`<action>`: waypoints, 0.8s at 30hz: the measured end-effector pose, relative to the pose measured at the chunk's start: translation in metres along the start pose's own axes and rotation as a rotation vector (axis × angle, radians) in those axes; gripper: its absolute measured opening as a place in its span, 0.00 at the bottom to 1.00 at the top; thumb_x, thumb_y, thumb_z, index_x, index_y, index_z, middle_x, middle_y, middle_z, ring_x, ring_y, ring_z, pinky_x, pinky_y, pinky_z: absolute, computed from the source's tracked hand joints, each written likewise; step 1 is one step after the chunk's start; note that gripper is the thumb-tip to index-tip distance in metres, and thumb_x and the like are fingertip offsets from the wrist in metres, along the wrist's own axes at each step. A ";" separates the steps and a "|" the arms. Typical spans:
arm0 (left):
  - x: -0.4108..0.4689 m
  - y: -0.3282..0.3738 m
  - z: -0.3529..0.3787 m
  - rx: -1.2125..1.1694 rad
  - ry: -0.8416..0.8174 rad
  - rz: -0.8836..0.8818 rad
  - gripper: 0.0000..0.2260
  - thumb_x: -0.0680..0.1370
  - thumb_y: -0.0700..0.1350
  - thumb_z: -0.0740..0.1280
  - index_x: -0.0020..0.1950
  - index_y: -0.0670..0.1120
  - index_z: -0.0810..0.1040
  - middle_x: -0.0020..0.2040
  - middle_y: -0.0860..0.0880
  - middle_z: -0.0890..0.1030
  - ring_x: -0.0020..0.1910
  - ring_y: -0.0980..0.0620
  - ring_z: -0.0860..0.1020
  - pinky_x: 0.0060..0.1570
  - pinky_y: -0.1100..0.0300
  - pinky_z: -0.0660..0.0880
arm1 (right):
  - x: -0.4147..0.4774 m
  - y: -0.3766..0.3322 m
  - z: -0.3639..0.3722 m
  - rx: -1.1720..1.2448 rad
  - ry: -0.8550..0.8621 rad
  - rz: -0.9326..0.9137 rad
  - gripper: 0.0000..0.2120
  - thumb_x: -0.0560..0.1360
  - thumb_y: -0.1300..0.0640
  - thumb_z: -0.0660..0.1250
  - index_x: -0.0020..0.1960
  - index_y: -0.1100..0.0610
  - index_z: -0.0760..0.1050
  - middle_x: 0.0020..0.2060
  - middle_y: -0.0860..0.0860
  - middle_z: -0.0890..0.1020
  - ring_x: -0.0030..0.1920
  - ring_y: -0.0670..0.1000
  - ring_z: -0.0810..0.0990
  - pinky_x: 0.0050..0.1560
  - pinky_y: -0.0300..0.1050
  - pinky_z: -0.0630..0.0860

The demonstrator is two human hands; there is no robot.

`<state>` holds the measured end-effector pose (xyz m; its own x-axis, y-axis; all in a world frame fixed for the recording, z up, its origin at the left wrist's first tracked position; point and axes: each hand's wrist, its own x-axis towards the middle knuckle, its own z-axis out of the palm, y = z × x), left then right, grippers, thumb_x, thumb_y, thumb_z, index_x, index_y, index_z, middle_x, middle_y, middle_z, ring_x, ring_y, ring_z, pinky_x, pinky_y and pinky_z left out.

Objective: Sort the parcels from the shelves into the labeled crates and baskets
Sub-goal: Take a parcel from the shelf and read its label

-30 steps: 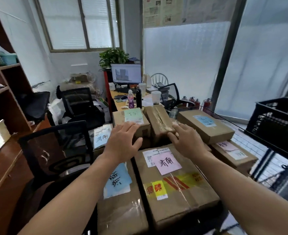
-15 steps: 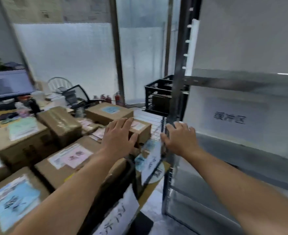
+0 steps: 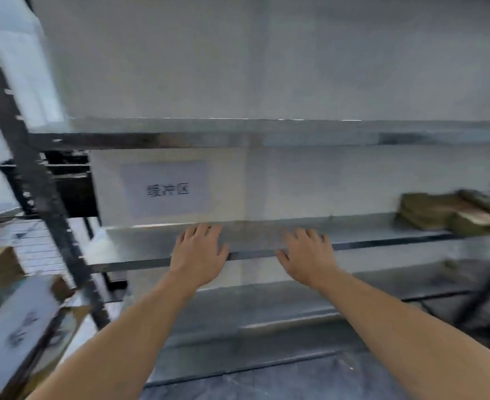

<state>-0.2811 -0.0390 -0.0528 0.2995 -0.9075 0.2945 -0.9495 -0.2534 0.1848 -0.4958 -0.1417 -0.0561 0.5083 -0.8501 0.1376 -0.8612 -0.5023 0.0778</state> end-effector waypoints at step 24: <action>0.201 0.336 0.189 -0.089 -0.333 0.482 0.21 0.81 0.55 0.56 0.71 0.49 0.68 0.70 0.49 0.71 0.68 0.46 0.67 0.66 0.54 0.62 | 0.029 0.337 0.066 0.037 -0.136 0.506 0.23 0.83 0.40 0.51 0.71 0.50 0.67 0.65 0.52 0.75 0.66 0.58 0.72 0.63 0.58 0.70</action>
<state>-0.5572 -0.3698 -0.1086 -0.2229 -0.9732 0.0571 -0.9553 0.2298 0.1859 -0.7707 -0.3460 -0.0910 0.0268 -0.9995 0.0191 -0.9996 -0.0268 0.0000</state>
